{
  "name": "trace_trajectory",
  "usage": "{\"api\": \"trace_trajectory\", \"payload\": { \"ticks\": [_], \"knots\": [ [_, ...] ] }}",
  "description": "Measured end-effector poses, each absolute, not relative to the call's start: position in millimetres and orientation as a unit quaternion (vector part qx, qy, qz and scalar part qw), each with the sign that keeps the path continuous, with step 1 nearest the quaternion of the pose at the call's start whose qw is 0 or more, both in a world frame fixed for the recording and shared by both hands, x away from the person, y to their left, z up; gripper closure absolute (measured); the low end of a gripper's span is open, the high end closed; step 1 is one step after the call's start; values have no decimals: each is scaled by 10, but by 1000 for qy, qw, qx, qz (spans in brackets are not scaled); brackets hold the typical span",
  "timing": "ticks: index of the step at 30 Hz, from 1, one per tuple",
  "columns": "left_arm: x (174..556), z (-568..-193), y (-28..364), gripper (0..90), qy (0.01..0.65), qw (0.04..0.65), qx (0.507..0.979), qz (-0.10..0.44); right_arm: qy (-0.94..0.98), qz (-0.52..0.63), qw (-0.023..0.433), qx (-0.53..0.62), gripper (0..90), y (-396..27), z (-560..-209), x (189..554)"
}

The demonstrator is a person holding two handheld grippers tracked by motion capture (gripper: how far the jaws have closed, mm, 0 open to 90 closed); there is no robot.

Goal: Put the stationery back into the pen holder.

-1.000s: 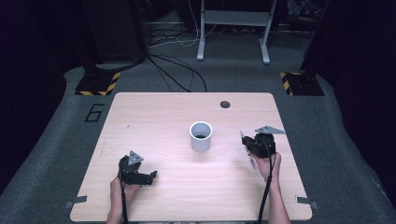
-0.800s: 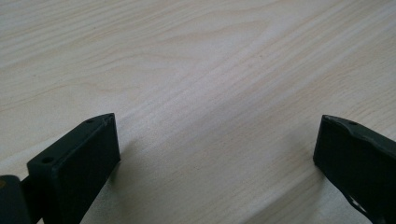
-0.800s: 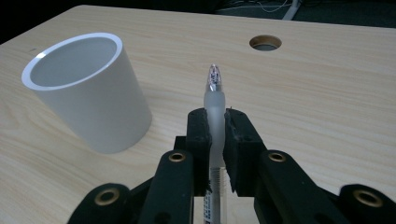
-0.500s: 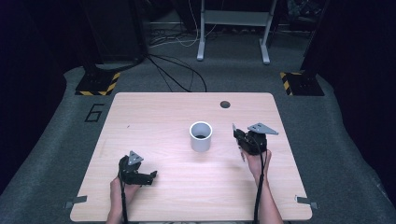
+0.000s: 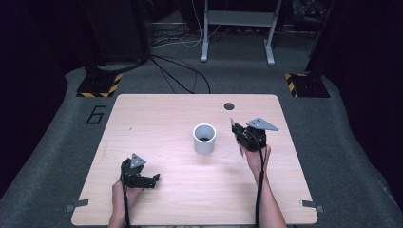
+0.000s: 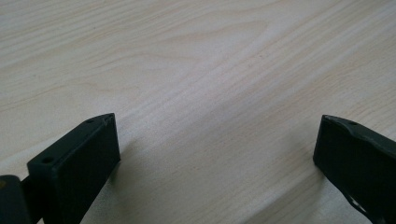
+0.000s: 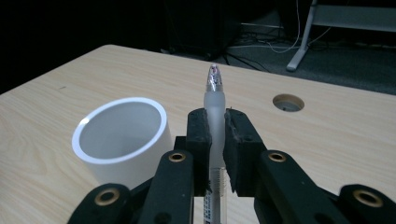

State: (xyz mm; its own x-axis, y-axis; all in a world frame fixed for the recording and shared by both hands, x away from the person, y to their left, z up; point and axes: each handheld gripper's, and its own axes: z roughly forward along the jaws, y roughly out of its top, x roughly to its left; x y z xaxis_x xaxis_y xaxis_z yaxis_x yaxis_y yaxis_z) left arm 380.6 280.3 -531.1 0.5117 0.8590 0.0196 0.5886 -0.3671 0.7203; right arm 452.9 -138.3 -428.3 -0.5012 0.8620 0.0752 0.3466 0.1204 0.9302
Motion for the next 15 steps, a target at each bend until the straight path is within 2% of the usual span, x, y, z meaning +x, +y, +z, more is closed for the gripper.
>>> {"api": "trace_trajectory", "payload": {
  "ticks": [15],
  "knots": [
    [3806, -5311, 2804, 6, 451, 335, 802, 201, 690, 533, 259, 416, 805, -1283, -4097, 4566]
  ]
}}
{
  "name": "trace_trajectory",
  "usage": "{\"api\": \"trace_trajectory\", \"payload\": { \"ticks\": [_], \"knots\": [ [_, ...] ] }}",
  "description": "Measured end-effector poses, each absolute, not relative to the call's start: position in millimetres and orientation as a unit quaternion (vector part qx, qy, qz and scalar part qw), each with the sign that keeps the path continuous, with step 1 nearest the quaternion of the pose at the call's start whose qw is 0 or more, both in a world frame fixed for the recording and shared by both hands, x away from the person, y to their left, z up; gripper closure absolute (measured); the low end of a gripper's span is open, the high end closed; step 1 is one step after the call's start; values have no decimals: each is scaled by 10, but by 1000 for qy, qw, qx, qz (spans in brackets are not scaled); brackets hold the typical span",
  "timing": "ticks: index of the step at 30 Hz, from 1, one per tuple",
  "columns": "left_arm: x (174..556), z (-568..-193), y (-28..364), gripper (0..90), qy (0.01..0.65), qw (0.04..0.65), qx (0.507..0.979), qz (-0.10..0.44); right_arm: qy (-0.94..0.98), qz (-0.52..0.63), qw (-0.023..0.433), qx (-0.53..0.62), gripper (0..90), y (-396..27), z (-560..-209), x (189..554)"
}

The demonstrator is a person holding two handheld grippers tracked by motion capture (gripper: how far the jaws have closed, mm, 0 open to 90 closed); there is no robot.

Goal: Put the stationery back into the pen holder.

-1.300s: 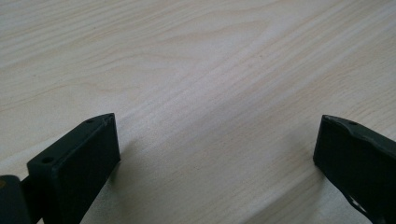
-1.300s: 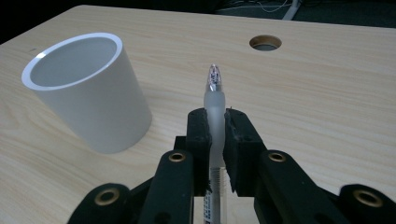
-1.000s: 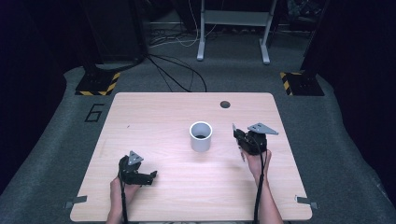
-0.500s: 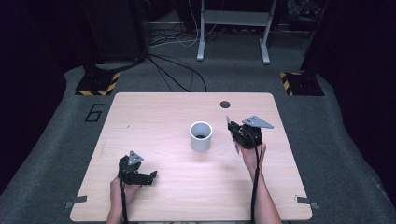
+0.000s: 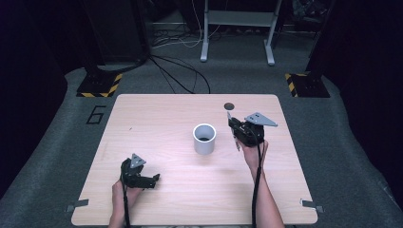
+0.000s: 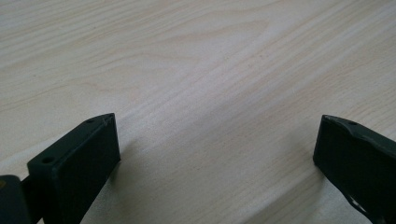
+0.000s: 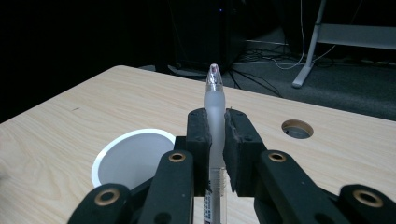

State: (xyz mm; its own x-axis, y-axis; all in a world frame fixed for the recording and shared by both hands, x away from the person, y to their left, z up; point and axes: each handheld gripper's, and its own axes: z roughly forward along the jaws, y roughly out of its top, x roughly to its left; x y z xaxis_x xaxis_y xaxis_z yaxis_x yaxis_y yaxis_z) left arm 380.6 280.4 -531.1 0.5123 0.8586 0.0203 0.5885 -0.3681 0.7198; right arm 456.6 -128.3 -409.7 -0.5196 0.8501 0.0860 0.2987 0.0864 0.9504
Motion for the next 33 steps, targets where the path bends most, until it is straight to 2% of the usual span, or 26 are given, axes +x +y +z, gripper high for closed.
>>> {"api": "trace_trajectory", "payload": {
  "ticks": [33],
  "knots": [
    [3806, -5311, 2804, 5, 451, 336, 802, 201, 696, 555, 268, 369, 806, -937, -3656, 4747]
  ]
}}
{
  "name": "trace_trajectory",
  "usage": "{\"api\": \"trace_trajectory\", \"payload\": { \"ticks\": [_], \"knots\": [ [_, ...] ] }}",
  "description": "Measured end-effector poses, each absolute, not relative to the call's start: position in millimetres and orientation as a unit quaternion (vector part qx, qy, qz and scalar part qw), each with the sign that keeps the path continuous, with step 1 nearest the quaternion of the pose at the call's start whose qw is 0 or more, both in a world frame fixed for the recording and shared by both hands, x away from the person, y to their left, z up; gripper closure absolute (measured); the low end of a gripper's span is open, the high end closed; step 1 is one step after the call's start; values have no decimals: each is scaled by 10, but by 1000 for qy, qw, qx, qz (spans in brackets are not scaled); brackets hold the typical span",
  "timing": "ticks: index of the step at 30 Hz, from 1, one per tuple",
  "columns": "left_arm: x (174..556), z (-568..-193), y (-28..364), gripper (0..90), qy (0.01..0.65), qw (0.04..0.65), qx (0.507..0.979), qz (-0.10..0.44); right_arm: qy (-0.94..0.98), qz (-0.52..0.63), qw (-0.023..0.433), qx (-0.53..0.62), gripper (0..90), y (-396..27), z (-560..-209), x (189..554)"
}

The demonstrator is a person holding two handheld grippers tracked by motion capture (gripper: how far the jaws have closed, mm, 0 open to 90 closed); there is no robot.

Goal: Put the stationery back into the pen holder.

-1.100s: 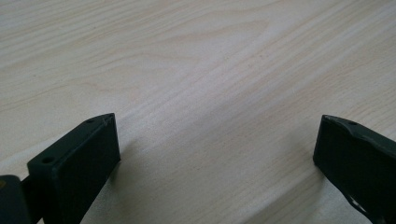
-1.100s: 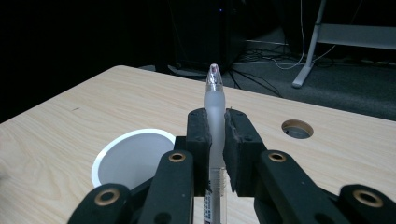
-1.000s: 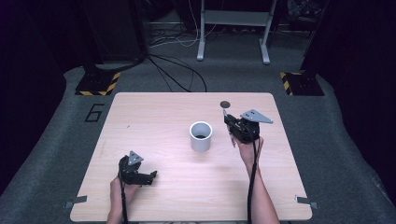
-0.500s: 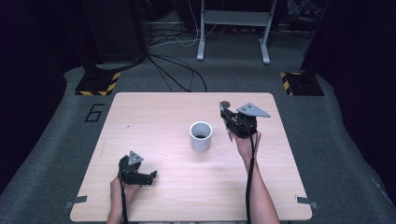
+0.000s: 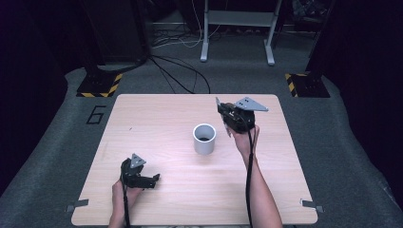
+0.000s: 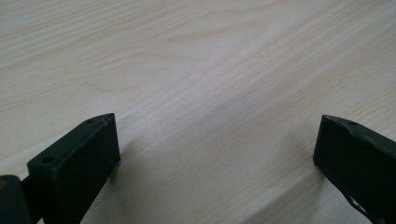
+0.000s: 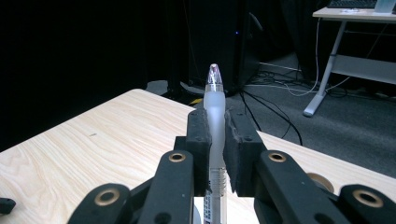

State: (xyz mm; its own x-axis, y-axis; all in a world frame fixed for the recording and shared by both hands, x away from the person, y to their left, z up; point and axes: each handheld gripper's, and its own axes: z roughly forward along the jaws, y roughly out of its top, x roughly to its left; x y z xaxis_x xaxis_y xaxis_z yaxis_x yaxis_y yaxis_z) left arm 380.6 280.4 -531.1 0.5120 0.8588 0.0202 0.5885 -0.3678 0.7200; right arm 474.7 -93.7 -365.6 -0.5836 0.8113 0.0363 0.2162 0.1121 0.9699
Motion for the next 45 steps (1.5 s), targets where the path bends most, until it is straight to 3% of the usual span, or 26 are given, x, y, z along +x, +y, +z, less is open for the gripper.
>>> {"api": "trace_trajectory", "payload": {
  "ticks": [21, 45],
  "knots": [
    [3800, -5316, 2795, 6, 456, 339, 798, 199, 696, 579, 258, 338, 805, -645, -3667, 4936],
    [3796, -5309, 2800, 6, 454, 335, 803, 193, 718, 575, 230, 318, 803, -271, -4008, 5197]
  ]
}}
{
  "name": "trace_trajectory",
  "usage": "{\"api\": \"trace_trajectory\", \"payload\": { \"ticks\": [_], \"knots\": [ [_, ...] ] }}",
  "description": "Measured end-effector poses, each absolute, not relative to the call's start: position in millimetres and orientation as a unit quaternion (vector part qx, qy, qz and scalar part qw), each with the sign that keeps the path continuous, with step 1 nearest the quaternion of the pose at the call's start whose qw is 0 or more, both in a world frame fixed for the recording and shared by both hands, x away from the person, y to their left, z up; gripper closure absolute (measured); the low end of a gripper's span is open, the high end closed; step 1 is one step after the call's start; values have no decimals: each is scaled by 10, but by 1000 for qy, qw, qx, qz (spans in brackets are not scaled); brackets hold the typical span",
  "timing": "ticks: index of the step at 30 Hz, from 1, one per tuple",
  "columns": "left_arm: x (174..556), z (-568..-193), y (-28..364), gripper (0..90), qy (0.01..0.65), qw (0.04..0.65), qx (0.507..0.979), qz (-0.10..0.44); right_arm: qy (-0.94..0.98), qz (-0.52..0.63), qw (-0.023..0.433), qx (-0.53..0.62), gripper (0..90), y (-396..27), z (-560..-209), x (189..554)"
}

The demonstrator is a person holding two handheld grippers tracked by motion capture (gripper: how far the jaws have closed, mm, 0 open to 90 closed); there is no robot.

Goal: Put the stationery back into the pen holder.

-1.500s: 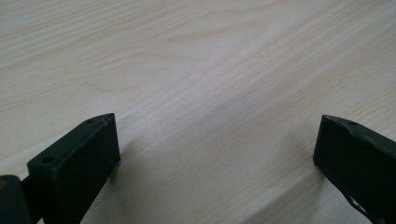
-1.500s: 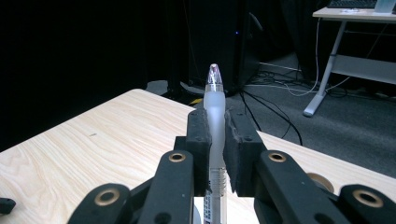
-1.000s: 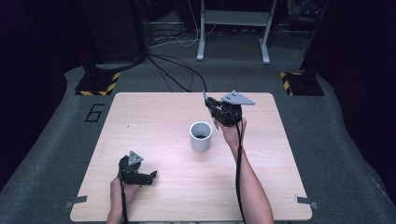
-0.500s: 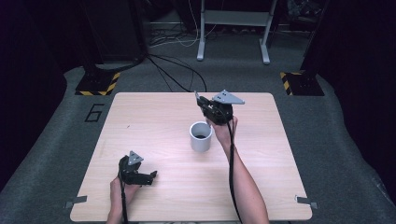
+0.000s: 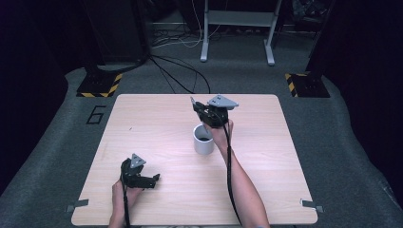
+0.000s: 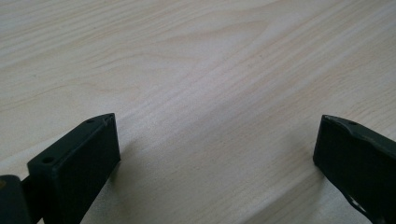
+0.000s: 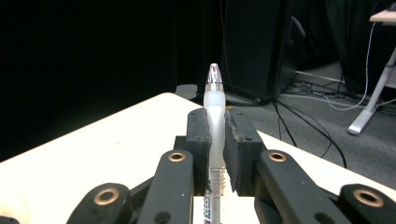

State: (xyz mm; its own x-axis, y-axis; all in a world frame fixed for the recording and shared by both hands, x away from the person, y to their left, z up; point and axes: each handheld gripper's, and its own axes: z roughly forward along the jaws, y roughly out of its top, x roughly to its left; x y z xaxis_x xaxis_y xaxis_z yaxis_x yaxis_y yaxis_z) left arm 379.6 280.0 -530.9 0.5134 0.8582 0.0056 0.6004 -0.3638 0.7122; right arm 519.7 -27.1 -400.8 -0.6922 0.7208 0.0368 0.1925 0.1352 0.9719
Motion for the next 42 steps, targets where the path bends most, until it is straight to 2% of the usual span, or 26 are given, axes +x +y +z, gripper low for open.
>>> {"api": "trace_trajectory", "payload": {
  "ticks": [20, 42],
  "knots": [
    [3803, -5313, 2799, 6, 453, 337, 800, 200, 743, 541, 201, 339, 802, -316, -4335, 5169],
    [3803, -5313, 2799, 6, 454, 337, 800, 199, 764, 501, 204, 353, 784, -417, -4490, 4987]
  ]
}}
